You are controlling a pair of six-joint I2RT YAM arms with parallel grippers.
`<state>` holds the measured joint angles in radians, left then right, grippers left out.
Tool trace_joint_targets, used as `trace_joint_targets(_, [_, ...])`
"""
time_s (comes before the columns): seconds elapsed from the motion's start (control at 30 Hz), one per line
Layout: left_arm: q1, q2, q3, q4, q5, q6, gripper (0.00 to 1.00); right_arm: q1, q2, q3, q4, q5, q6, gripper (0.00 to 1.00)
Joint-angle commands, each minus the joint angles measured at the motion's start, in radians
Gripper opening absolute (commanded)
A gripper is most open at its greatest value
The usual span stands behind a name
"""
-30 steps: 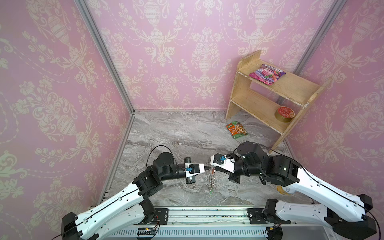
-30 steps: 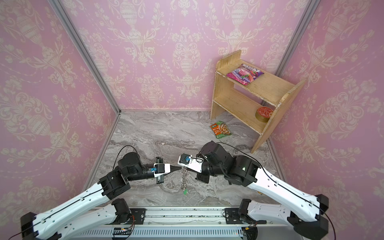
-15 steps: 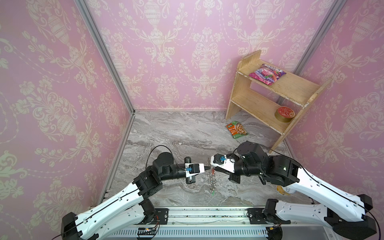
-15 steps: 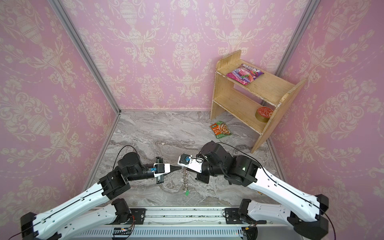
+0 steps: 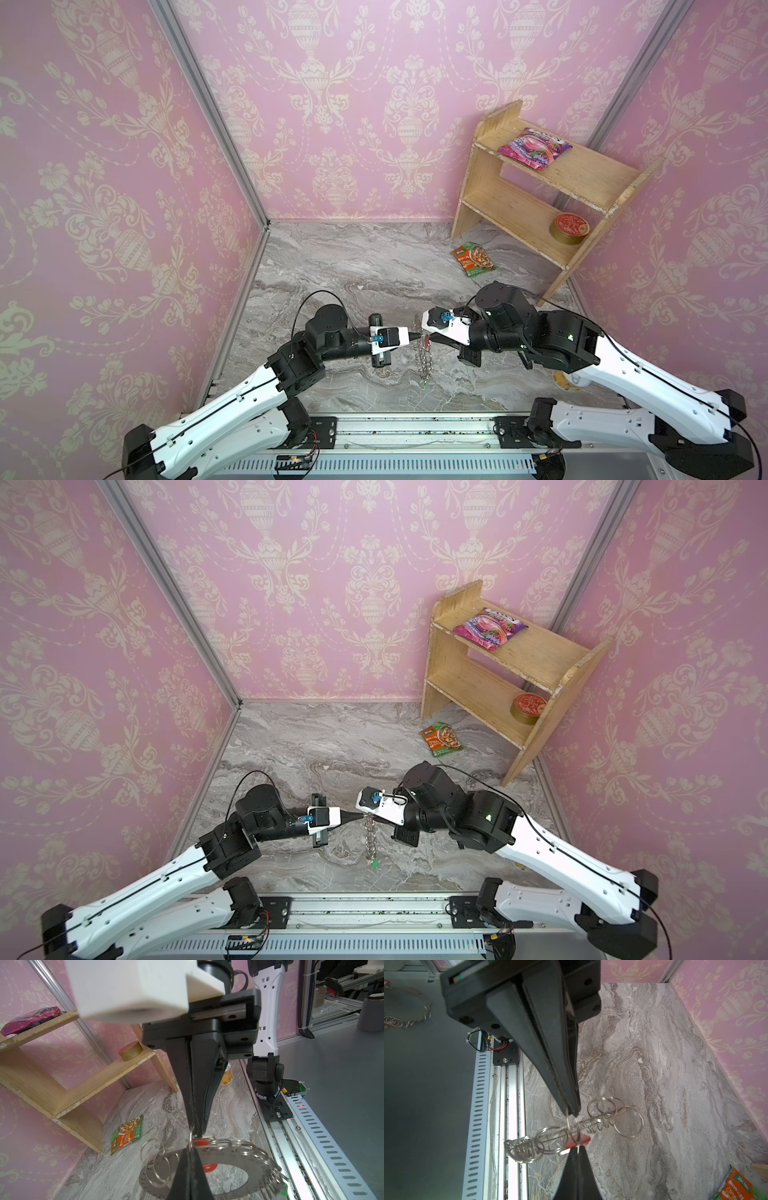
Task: Put the keys on the keyring
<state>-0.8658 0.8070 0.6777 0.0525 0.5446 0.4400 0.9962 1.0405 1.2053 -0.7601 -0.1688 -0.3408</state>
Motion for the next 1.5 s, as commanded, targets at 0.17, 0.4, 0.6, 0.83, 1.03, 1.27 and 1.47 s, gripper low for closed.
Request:
trace_joint_targets(0.17, [0.004, 0.008, 0.0, 0.023, 0.015, 0.009, 0.0, -0.003, -0.021, 0.028, 0.025, -0.035, -0.006, 0.0])
trace_joint_targets(0.4, [0.004, 0.012, 0.0, 0.016, 0.013, 0.015, 0.0, -0.004, -0.019, 0.03, 0.023, -0.049, -0.006, 0.0])
trace_joint_targets(0.6, [0.004, 0.018, 0.005, 0.008, 0.021, 0.016, 0.0, -0.004, -0.019, 0.035, 0.02, -0.049, -0.007, 0.0])
trace_joint_targets(0.83, [0.004, 0.021, 0.01, 0.007, 0.041, 0.013, 0.0, -0.005, -0.014, 0.04, 0.018, -0.046, -0.004, 0.0])
trace_joint_targets(1.03, [0.003, 0.025, 0.014, 0.001, 0.055, 0.011, 0.0, -0.009, -0.007, 0.049, 0.013, -0.053, -0.003, 0.0])
trace_joint_targets(1.27, [0.004, 0.031, 0.021, -0.013, 0.066, 0.014, 0.0, -0.011, 0.0, 0.059, 0.011, -0.058, -0.002, 0.0])
trace_joint_targets(1.47, [0.003, 0.036, 0.025, -0.017, 0.071, 0.015, 0.0, -0.011, 0.003, 0.063, 0.005, -0.07, -0.003, 0.0])
